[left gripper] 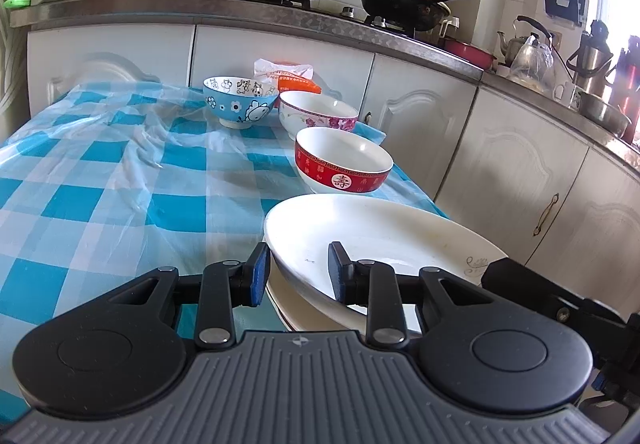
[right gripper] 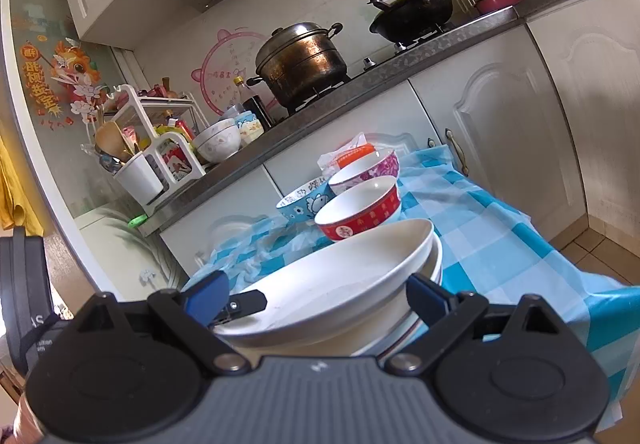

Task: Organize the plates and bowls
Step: 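Lower the plain white plate onto the grey-flower plate and open the left gripper, then move the left gripper toward the bowls on the tablecloth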

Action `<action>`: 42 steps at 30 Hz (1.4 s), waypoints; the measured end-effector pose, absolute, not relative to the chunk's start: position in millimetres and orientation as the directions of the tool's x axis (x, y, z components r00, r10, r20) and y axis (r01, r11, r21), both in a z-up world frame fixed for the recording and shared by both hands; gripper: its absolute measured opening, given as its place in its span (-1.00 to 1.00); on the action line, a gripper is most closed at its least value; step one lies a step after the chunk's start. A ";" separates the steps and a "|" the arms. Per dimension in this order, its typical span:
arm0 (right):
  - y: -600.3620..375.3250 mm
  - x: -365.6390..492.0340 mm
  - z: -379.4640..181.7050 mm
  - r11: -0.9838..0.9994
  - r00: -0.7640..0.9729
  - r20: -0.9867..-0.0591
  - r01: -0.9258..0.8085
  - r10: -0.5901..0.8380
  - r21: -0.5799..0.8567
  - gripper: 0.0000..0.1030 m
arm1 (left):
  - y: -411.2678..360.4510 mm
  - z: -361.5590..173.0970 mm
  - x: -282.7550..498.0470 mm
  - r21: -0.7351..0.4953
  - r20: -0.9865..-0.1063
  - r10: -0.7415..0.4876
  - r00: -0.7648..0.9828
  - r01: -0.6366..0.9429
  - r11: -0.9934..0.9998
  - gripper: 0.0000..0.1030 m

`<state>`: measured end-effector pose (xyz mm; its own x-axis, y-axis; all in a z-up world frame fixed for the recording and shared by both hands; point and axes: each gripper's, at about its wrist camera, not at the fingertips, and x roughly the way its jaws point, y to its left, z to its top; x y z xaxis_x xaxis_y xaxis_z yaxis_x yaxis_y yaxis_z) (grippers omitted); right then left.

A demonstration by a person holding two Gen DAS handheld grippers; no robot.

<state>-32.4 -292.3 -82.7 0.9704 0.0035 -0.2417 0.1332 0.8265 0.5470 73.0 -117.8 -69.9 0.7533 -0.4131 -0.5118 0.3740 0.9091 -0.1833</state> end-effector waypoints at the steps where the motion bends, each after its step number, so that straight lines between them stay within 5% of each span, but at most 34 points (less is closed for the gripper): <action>1: -292.0 -32.2 -82.9 0.826 0.970 -0.241 0.134 0.003 0.548 0.88 | -117.7 -70.2 72.8 -0.180 -0.511 -0.412 0.755 0.374 0.910 -0.37; 10: -295.3 -32.0 -84.0 0.814 0.969 -0.248 0.159 -0.020 0.559 0.94 | -113.0 -72.5 77.2 -0.206 -0.533 -0.416 0.737 0.363 0.909 -0.33; 14: -293.6 -32.6 -81.1 0.818 0.969 -0.244 0.166 -0.033 0.550 0.94 | -109.7 -70.6 79.2 -0.215 -0.548 -0.406 0.731 0.346 0.913 0.08; 30: -275.9 -28.0 -67.6 0.832 0.955 -0.283 0.226 -0.087 0.506 0.98 | -70.9 -64.4 71.9 -0.171 -0.585 -0.325 0.743 0.279 0.945 0.89; 42: -241.4 -27.5 -60.5 0.884 0.938 -0.335 0.231 -0.091 0.407 0.98 | -35.5 -57.7 59.4 -0.086 -0.599 -0.194 0.777 0.178 0.980 0.95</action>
<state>-27.5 -241.4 -60.5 0.9379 -0.0909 -0.3349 0.2309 0.8838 0.4069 59.4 -35.5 -57.7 0.7769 -0.1937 -0.5991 0.1778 0.9803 -0.0863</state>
